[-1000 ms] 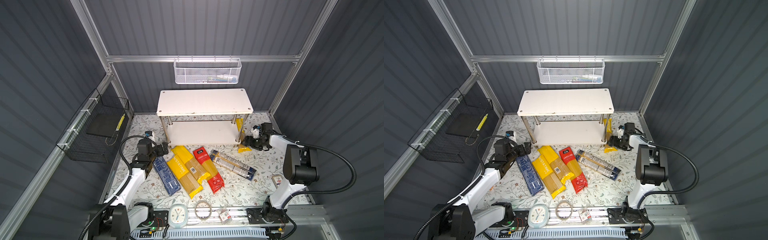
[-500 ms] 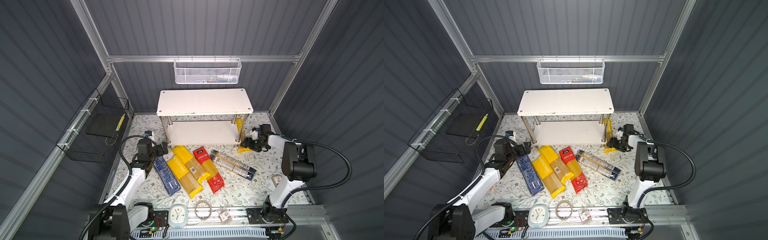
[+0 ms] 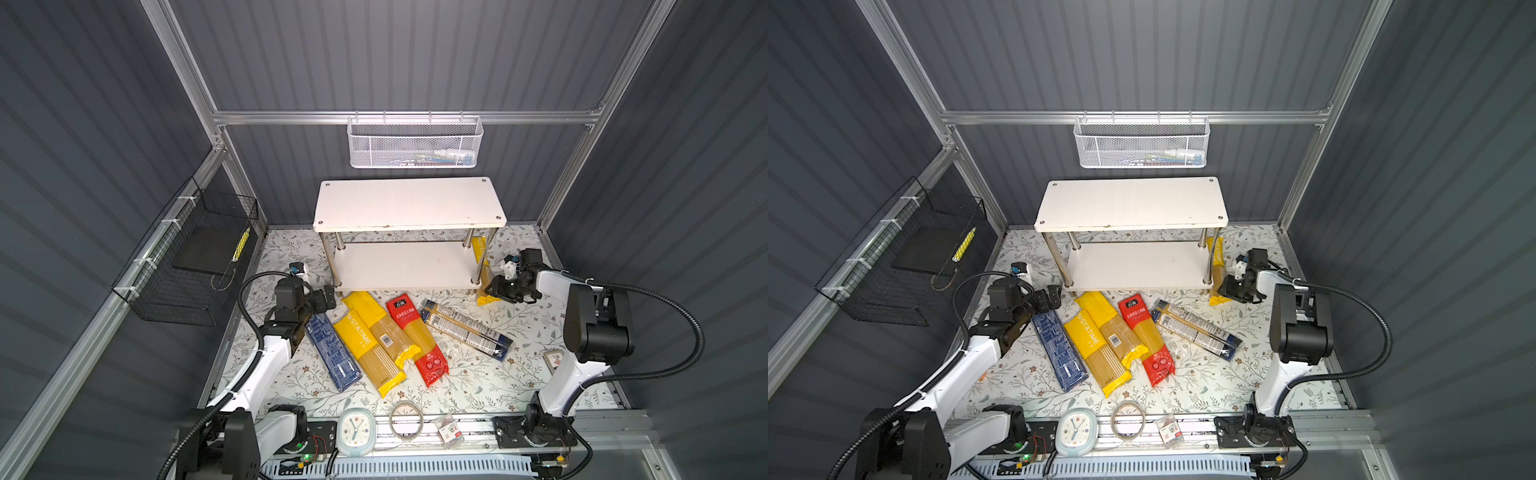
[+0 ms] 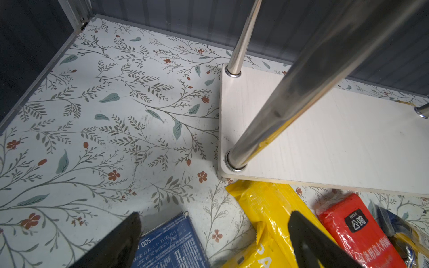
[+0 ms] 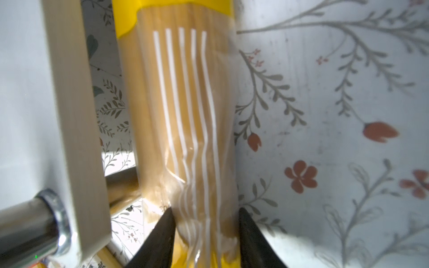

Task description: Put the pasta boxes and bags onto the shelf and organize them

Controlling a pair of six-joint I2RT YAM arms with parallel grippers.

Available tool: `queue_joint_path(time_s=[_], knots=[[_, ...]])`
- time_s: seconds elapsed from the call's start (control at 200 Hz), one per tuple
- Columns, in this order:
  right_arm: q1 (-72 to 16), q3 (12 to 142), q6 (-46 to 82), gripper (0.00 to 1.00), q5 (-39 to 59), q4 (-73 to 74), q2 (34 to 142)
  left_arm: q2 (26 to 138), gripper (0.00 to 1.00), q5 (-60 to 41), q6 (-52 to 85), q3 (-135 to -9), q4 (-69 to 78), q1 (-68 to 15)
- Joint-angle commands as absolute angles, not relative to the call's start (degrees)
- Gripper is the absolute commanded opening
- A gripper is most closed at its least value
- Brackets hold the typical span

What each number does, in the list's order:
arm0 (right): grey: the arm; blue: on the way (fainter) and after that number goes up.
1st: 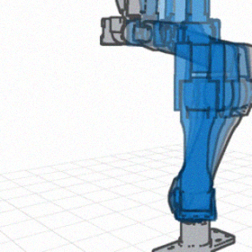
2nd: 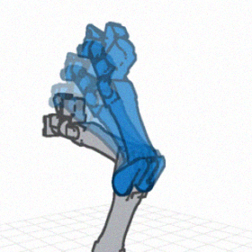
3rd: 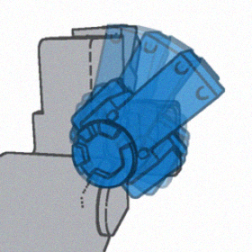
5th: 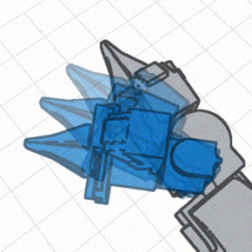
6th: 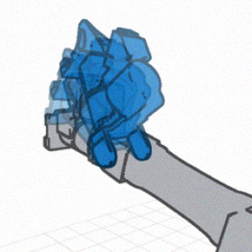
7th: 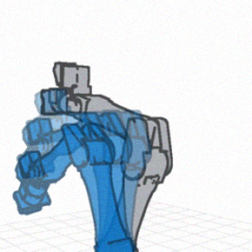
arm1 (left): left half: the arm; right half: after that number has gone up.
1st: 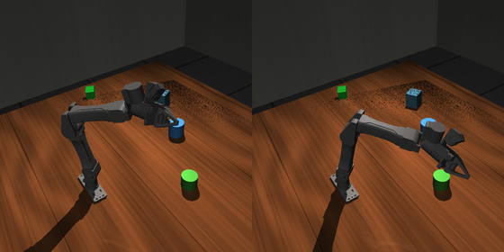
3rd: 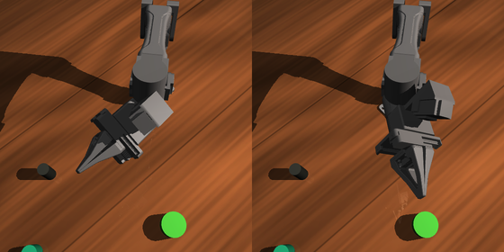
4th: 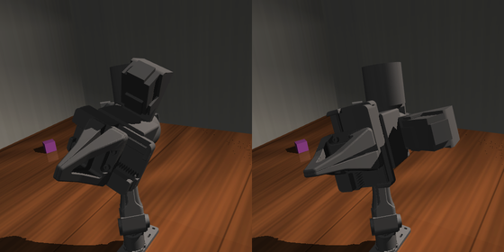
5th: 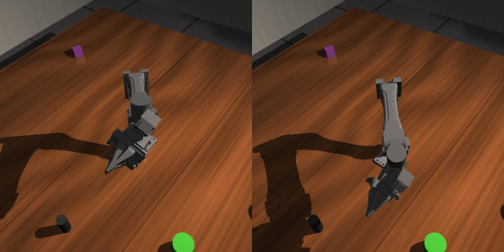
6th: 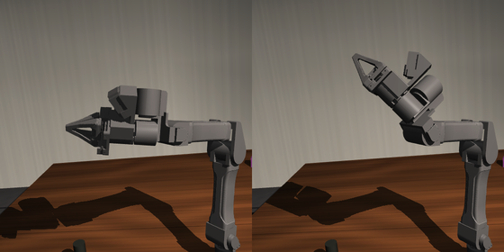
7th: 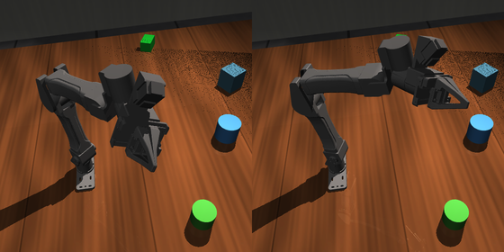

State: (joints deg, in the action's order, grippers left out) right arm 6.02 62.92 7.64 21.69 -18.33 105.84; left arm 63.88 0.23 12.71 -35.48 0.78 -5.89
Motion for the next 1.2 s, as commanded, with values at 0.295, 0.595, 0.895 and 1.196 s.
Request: queue_joint_path(time_s=[0.295,0.595,0.895,1.196], knots=[[7.25,57.43,9.17,0.05,20.08,-17.48,100.58,63.09,1.00,-0.09,12.56,-37.89,-2.26,-5.71],[7.76,54.23,10.47,0.00,16.91,-19.28,92.39,61.96,1.00,-1.47,13.55,-38.07,-2.61,-5.71],[7.81,56.19,10.13,0.00,11.44,-28.14,77.75,61.02,1.00,-2.71,13.89,-38.60,-2.90,-5.71],[7.68,61.18,10.37,0.00,8.87,-36.02,64.52,59.99,1.00,-3.41,13.93,-38.92,-3.34,-5.72]])
